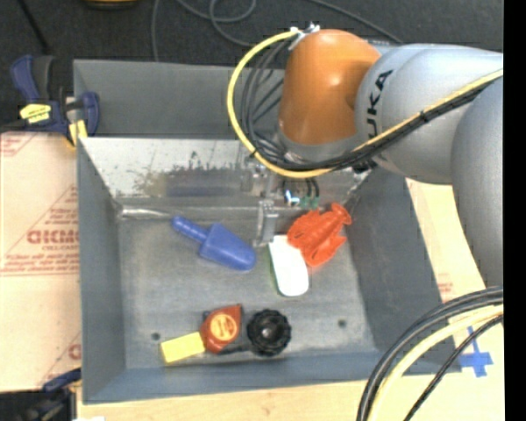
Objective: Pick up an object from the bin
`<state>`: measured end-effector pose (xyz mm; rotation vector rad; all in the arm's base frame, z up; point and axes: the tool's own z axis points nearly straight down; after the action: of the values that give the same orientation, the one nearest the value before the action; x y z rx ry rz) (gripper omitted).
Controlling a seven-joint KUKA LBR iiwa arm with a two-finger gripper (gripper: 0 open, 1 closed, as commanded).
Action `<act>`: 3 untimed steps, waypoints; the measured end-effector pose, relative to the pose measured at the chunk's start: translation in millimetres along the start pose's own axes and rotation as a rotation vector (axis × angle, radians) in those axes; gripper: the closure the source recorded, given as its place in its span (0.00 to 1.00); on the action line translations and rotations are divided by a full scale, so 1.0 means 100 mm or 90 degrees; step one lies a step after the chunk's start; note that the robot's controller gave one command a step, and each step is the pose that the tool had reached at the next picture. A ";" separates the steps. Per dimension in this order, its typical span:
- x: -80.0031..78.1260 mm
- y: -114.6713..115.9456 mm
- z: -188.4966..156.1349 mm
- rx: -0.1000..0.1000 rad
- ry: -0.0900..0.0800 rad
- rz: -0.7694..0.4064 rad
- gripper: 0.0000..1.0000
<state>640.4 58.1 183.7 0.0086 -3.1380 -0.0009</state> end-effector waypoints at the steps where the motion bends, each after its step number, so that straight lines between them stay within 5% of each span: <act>1: -0.01 0.00 -0.05 0.000 -0.005 0.000 0.00; 2: 0.04 0.10 0.41 -0.001 -0.010 0.033 0.00; 3: 0.33 0.04 1.00 -0.001 -0.006 0.107 0.00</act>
Offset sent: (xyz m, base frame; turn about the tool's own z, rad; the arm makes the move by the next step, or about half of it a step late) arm -0.0186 0.0268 -0.1137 0.1158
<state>607.3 62.2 84.0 -0.2545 -3.1364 -0.0033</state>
